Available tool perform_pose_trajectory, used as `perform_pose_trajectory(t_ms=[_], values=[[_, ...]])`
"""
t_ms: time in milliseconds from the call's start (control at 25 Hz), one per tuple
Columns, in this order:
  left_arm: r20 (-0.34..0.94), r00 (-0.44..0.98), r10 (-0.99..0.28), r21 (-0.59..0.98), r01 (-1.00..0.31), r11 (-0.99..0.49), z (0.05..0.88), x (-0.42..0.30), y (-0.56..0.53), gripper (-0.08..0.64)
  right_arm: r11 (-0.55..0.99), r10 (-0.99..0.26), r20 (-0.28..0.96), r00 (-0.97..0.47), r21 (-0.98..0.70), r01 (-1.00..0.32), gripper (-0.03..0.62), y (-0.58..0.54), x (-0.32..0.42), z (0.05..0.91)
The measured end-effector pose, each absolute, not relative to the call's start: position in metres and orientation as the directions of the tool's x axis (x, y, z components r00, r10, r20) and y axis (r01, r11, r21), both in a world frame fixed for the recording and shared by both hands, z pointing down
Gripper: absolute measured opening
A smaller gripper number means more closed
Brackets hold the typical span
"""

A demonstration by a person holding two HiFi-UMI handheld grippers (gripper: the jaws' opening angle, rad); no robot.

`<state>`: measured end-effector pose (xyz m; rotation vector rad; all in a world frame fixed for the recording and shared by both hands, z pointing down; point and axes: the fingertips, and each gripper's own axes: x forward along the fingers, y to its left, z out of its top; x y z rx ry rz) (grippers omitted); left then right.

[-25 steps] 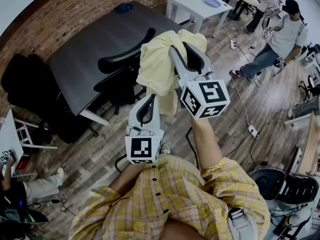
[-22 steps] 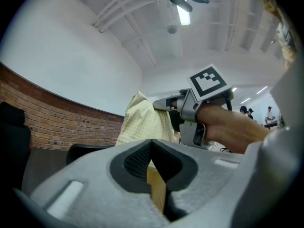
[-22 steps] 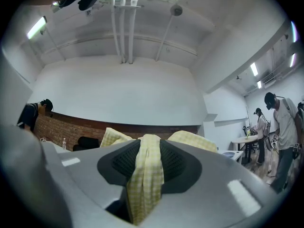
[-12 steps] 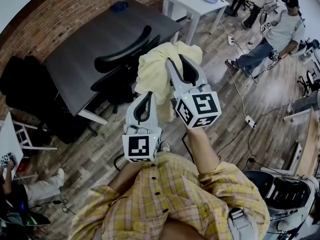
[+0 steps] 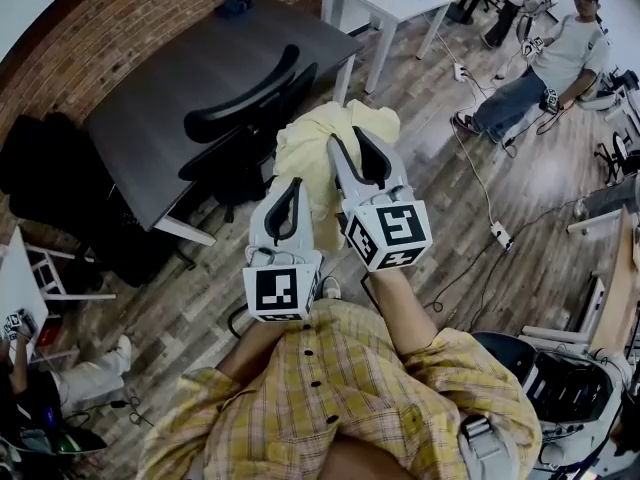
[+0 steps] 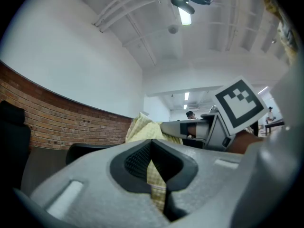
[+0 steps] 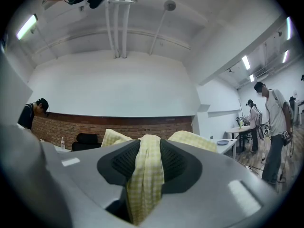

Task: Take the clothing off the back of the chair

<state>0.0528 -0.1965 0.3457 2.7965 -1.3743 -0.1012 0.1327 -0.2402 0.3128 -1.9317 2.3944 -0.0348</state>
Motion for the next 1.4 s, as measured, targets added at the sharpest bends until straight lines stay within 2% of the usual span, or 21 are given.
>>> perform_pose_trajectory(t_ms=[1400], values=[[-0.020,0.607,-0.794,0.050,-0.793,-0.608,0.360,0.050,-0.203,0.000,0.189,-0.982,0.012,-0.190,-0.067,-0.980,0.137,-0.207,0.116,0.359]])
